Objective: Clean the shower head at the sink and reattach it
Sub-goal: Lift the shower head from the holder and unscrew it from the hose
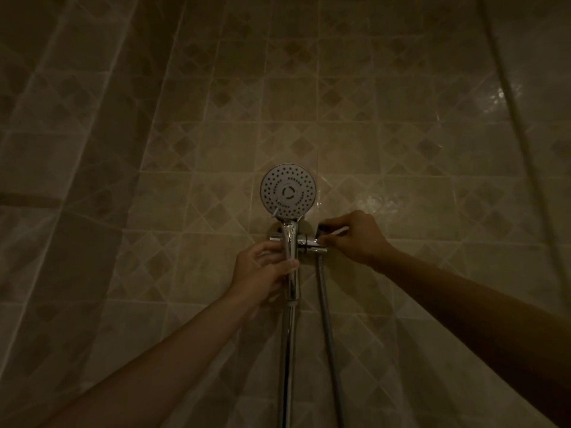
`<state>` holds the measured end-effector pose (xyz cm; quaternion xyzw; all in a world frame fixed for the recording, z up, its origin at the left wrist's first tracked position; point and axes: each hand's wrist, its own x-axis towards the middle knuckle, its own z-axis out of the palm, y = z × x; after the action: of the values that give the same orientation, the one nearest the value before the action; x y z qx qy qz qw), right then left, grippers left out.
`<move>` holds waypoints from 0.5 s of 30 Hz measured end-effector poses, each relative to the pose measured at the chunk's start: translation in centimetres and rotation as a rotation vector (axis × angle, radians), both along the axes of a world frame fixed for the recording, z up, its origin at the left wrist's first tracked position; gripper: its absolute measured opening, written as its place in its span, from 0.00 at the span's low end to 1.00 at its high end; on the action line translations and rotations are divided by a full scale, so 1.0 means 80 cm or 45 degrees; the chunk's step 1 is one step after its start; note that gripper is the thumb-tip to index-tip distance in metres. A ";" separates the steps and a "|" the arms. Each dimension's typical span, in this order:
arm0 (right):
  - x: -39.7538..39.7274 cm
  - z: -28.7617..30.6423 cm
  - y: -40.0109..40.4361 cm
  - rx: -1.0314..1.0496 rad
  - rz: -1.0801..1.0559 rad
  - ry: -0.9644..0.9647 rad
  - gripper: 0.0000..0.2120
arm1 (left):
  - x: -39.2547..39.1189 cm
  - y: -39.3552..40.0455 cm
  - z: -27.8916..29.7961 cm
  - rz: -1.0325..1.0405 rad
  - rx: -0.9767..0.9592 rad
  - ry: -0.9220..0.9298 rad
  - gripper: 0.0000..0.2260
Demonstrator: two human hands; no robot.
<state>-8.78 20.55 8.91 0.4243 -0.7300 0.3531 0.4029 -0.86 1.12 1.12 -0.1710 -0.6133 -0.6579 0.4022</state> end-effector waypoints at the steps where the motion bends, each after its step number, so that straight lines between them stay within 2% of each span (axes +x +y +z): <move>1: -0.002 0.000 0.000 0.016 0.014 -0.011 0.15 | -0.001 0.001 -0.001 0.001 0.003 0.002 0.15; 4: -0.009 -0.008 0.000 0.059 0.026 0.022 0.11 | -0.001 0.003 -0.004 -0.004 0.018 -0.001 0.15; 6: -0.012 -0.014 -0.001 0.123 -0.005 0.114 0.05 | 0.000 0.004 -0.006 0.000 0.018 0.008 0.16; 8: -0.017 -0.018 -0.003 0.157 -0.045 0.202 0.07 | 0.001 0.006 -0.006 0.010 0.015 0.010 0.16; 11: -0.018 -0.025 -0.004 0.113 0.037 0.153 0.11 | 0.003 0.009 -0.007 0.024 0.001 -0.002 0.18; 15: -0.020 -0.026 0.000 0.214 0.076 0.129 0.07 | 0.010 0.015 -0.009 0.032 -0.030 -0.013 0.18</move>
<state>-10.39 20.54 6.80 0.4954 -0.7229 0.2806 0.3916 -0.08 2.34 0.41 -0.1645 -0.6251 -0.6466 0.4051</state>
